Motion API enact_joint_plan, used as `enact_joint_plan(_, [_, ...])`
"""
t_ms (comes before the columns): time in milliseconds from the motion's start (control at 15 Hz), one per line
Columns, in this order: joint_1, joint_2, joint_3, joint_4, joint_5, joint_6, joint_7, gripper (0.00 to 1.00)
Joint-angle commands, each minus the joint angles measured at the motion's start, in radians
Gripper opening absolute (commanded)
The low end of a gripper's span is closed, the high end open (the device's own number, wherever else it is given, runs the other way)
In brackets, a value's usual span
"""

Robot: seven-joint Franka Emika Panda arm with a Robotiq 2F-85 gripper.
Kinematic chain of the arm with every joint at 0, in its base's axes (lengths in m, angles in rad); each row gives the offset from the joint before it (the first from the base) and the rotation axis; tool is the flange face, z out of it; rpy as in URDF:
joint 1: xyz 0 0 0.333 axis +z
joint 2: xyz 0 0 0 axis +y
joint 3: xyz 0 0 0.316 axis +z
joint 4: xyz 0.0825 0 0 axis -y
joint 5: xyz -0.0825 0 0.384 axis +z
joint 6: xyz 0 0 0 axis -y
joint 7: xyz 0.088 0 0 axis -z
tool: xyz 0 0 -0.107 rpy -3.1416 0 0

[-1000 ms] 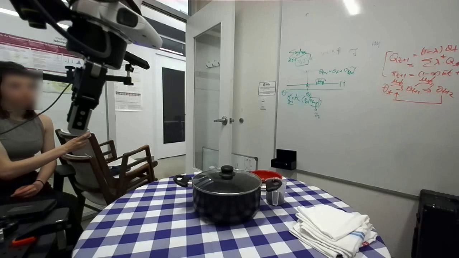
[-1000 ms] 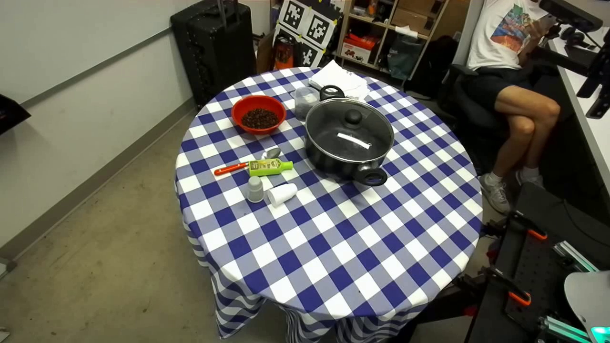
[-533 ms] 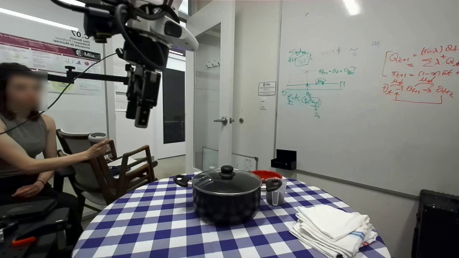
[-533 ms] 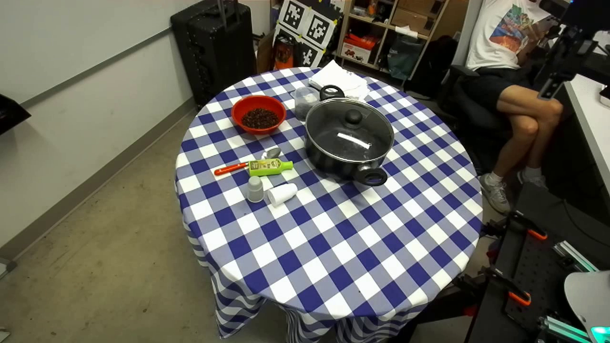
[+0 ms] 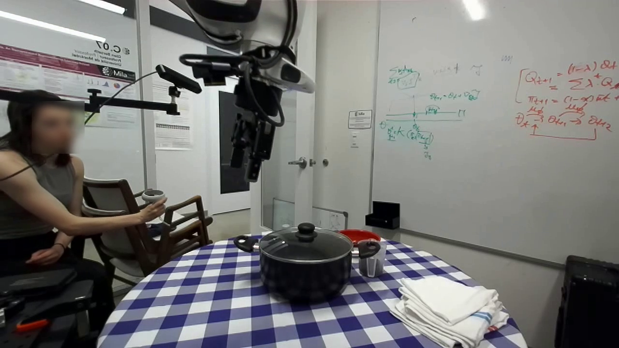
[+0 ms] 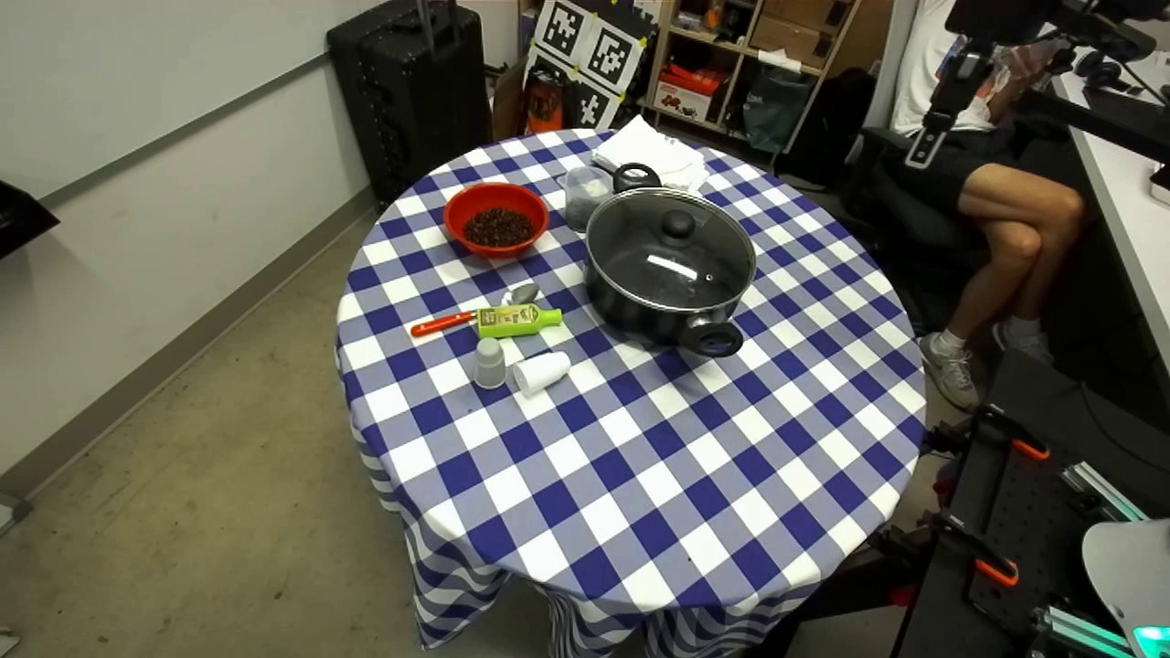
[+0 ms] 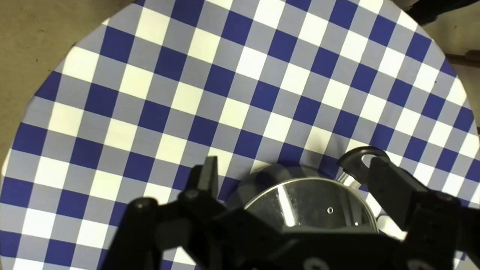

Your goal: Put the lid on the table

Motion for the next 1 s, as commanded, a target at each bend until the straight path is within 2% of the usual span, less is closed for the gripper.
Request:
enact_joint_plan(0, [0.003,0.13,0.051,0.141,0.033,0.004,0.054,1.0])
enact_joint_plan(267, [0.006,0.245,0.103,0.27,0.025,0.019,0.102,1.0])
enact_joint_plan(467, [0.014,0.295,0.132,0.335,0.006,0.087,0.136,1.0])
enact_joint_plan(933, [0.053,0.399,0.161,0.368,-0.06,0.301,0.233,1.0])
